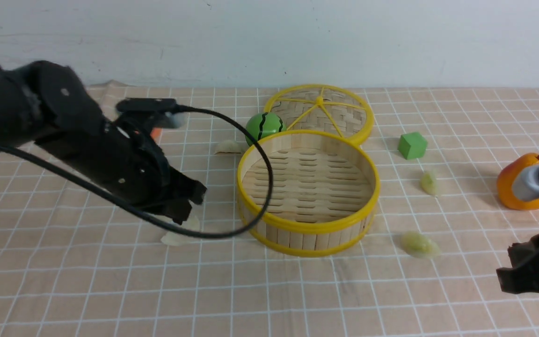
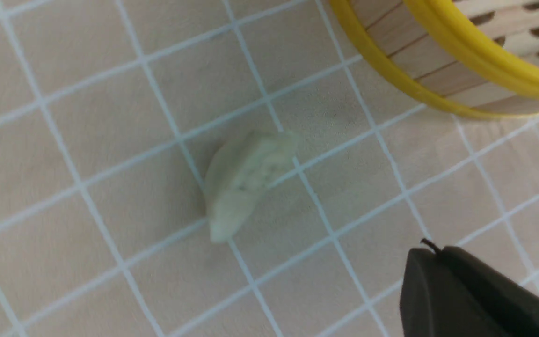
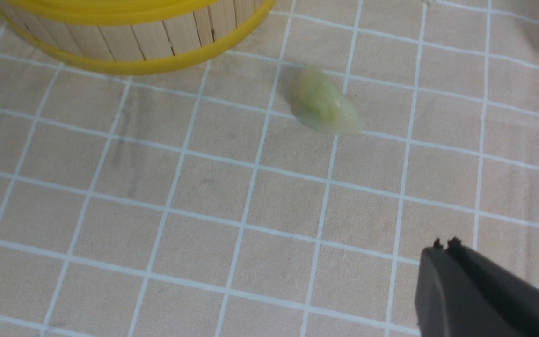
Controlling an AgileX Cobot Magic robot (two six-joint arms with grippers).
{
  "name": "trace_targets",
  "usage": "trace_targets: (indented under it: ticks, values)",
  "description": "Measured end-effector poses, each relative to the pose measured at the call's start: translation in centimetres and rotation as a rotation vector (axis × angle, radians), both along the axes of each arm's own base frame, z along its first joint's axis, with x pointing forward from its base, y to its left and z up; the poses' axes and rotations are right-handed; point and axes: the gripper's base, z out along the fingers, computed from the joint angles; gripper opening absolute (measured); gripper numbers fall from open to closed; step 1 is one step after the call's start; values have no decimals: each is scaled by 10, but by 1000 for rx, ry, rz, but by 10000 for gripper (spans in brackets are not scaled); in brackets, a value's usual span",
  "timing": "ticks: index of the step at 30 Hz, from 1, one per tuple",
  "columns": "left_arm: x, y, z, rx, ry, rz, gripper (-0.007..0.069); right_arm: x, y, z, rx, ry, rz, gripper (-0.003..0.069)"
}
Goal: Put the dumplings into the steamer on the table with the brown tablecloth.
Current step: 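Reach for and grasp a dumpling on the table with the left gripper, then place the dumpling into the bamboo steamer basket with the left gripper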
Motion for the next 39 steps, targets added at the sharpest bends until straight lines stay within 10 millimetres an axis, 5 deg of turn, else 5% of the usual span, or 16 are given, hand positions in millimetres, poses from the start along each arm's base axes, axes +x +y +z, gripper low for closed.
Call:
trace_targets:
  ticks: [3,9,12,15,18,20,25,27,31,34,39]
  values:
    - [8,-11,-15,96,-22,-59,120,0,0,0,6,2,-2,-15]
    - [31,-11,-56,200,-47,37,450,0,0,0,7,2,-2,-10]
    - [38,-11,-69,206,-60,80,510,0,0,0,10,3,-3,-10]
    - [42,-12,-80,205,-39,106,482,0,1,0,12,3,-4,-10]
    - [43,-13,-77,209,-17,123,337,0,1,0,14,3,-4,-6]
    - [45,-13,-70,217,10,140,318,0,1,0,15,-1,-4,-5]
    - [58,-20,-22,165,28,188,318,1,1,2,21,-21,-3,-2]
    - [65,-34,18,49,6,195,314,2,1,2,22,-25,-3,-1]
    - [70,-67,55,-65,-126,95,312,2,1,2,25,-30,-3,0]
    - [76,-86,53,-84,-191,49,311,2,2,2,34,-31,-5,0]
    - [103,-120,-12,19,-251,-23,307,2,2,3,43,-30,-8,4]
